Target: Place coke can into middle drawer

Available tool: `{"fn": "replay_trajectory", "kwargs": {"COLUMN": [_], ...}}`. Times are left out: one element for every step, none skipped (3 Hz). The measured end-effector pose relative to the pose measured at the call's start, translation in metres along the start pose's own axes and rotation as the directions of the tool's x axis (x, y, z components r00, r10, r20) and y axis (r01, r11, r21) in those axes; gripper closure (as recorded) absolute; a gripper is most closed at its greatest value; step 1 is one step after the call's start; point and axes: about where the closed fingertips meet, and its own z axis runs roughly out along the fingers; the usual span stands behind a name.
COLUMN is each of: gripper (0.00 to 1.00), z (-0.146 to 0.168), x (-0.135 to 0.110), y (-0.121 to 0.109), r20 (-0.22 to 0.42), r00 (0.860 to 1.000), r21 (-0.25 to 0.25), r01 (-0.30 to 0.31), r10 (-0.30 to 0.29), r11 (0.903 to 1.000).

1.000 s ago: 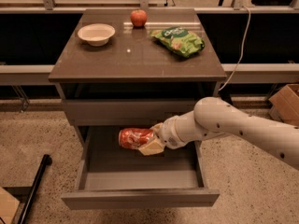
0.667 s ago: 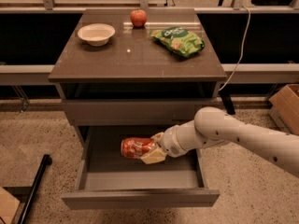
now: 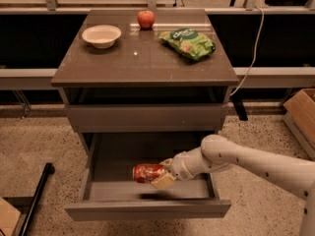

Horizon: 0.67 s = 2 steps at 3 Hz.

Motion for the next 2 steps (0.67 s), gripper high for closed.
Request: {"fn": "replay_trajectory", "kwargs": {"gripper": [1.0, 0.81], "z": [0.03, 0.052], "x": [0.037, 0.062], "y": [-0.018, -0.041], "r20": [0.008, 0.003], "r00": [0.999, 0.997], "r21": [-0.021, -0.024], "r01": [-0.041, -0.074], "r10": [0.041, 0.074], "r11": [0.999, 0.997]}}
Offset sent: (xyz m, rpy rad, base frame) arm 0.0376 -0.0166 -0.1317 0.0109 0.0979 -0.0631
